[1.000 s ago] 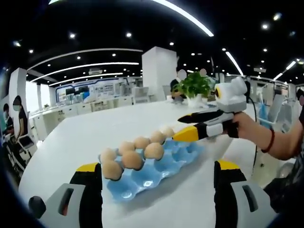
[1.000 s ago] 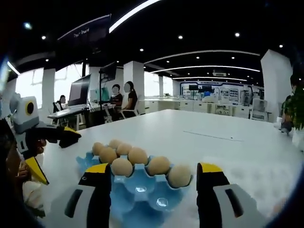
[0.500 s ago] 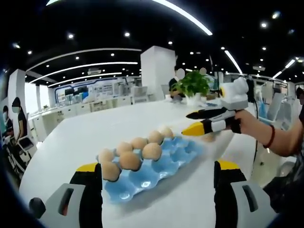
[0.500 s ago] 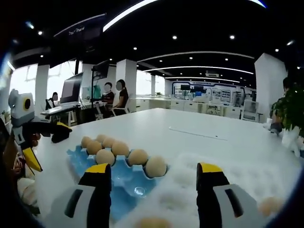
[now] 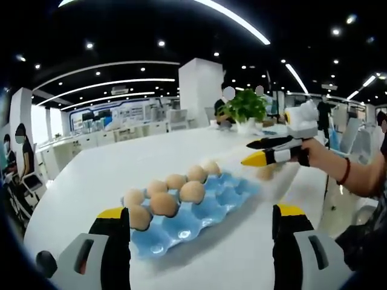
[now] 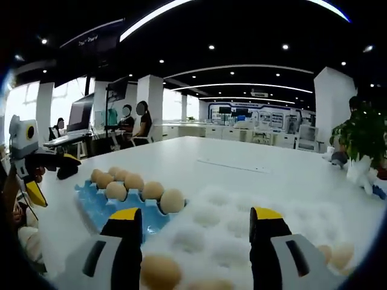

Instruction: Place the egg into an empty slot of the egg tray after lifting it from the table, then release the egg inside the slot.

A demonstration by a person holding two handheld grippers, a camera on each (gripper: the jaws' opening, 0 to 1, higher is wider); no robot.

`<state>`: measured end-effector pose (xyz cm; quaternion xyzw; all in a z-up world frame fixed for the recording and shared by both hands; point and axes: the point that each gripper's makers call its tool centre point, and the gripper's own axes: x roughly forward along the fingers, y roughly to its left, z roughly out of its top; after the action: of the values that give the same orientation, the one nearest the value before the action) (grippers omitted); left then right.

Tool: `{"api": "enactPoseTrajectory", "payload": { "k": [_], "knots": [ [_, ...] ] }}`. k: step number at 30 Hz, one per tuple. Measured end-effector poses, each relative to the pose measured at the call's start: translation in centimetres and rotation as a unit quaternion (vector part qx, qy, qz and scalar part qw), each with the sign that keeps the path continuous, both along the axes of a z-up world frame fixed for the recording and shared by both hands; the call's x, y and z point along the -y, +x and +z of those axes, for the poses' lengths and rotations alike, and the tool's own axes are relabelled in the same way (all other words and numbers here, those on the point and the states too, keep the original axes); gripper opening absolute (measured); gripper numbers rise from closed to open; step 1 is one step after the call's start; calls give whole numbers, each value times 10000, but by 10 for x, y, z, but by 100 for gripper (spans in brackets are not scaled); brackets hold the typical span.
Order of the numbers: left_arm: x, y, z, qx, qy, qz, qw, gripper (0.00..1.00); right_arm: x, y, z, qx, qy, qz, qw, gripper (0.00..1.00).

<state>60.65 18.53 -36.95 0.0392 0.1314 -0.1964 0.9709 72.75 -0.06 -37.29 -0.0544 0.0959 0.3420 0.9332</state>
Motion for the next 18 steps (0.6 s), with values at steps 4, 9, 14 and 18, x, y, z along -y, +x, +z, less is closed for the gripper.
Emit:
{"api": "enactPoseTrajectory", "payload": {
  "k": [4, 9, 14, 18],
  "knots": [
    [1, -1, 0, 7, 19, -22, 10000, 100, 14, 2, 0, 8, -16, -122, 9999, 75],
    [0, -1, -1, -6, 23, 2, 10000, 100, 31, 7, 1, 2, -3, -302, 9995, 75],
    [1, 1, -1, -15, 34, -16, 10000, 100, 44, 11, 4, 26, 11, -464, 9989, 75],
    [1, 1, -1, -13, 54, -17, 10000, 100, 51, 11, 3, 25, -31, -539, 9985, 75]
  ]
}}
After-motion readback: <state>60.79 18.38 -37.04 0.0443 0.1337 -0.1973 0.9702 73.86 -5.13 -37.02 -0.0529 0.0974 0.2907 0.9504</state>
